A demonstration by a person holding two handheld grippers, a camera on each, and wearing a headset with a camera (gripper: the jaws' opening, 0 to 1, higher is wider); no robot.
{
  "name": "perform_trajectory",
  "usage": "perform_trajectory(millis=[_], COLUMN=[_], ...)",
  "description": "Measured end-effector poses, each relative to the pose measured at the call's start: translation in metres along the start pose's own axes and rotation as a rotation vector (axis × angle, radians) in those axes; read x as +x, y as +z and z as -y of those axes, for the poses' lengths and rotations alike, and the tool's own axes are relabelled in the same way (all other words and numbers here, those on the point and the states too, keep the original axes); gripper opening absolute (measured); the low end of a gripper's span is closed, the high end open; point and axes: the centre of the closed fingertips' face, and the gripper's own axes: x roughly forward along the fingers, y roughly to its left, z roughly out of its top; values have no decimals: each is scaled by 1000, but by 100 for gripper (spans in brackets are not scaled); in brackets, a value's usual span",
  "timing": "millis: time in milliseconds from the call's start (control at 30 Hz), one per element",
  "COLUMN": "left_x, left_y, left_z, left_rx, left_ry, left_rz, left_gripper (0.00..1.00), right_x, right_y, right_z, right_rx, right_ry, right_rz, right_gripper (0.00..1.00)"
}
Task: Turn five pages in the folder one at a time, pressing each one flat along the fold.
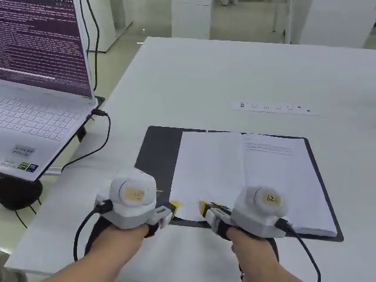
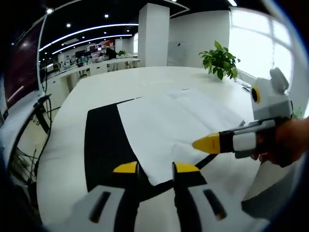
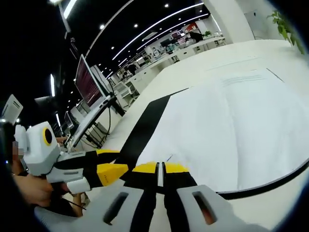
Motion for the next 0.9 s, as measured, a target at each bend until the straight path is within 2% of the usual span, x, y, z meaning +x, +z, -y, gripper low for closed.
perform_trajectory(millis=[133,333,367,433,533,667,900], left_x=[14,19,17,17,16,15,14], left_y=[-9,-34,-37,-35,-34,-33,-34], left_z=[7,7,5,6,4,4,3], left_rx=[-13,-48,-44,-14,-34,-44,-71], left_ry=[15,75,94,89,96,109,127], left_rz=[-33,-91,-86,-46,-2,-3,9], left_gripper=[27,28,29,29,29,29,29], right_x=[-11,-15,-14,-12,-7,1,15], right_y=[9,18,20,22,25,30,49], right_z=[23,39,42,45,50,56,72], right_rx=[50,70,77,86,88,71,64], right_ry=[-45,-62,-63,-62,-60,-53,-52], right_rz=[29,57,58,62,61,49,52], right_gripper=[0,0,0,0,0,0,0])
